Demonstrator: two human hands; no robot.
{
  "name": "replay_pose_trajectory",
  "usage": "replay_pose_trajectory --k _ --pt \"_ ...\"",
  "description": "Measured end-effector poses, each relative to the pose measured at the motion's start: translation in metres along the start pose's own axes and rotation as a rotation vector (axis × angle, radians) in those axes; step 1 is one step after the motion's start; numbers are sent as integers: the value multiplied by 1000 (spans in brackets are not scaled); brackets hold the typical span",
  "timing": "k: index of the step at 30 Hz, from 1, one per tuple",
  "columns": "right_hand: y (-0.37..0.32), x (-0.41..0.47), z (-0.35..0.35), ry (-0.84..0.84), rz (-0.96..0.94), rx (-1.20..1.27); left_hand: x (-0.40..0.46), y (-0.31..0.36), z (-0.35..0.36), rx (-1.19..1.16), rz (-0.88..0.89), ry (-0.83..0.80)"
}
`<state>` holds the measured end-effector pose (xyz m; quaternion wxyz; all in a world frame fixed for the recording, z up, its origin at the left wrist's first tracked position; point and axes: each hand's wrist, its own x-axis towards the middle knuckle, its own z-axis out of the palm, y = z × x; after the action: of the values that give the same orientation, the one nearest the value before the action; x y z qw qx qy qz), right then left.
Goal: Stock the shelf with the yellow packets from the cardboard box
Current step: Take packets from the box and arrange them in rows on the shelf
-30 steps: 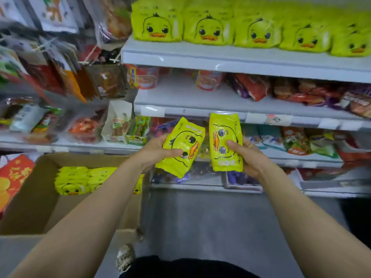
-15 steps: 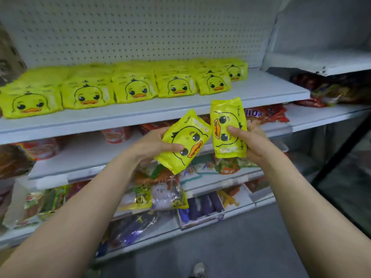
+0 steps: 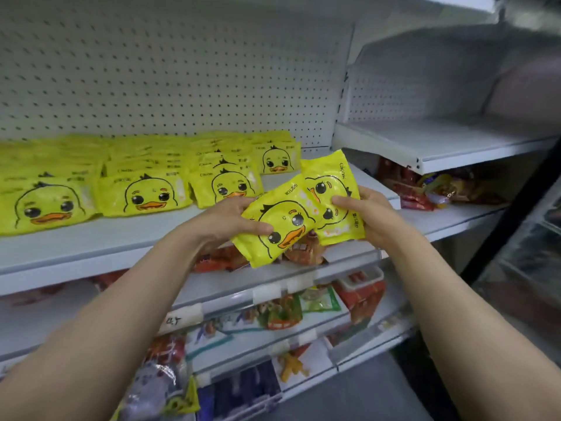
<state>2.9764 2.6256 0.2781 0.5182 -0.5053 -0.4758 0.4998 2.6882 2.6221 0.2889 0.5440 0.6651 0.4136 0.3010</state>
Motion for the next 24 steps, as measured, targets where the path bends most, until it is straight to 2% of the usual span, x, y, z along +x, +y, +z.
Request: replay_pose_trajectory --k 7,11,15,19,24 --pt "-6 98 -45 -151 20 -183 63 9 6 85 -118 62" --pt "-22 155 -52 -314 2 -365 91 16 7 156 -142 199" --pt "-37 198 -41 -467 -87 -533 110 18 5 188 -141 284" --pt "-41 238 -18 -597 -201 -809 121 18 2 187 -150 367" --pt "-42 273 10 -588 -371 -1048 128 16 -5 197 -132 447"
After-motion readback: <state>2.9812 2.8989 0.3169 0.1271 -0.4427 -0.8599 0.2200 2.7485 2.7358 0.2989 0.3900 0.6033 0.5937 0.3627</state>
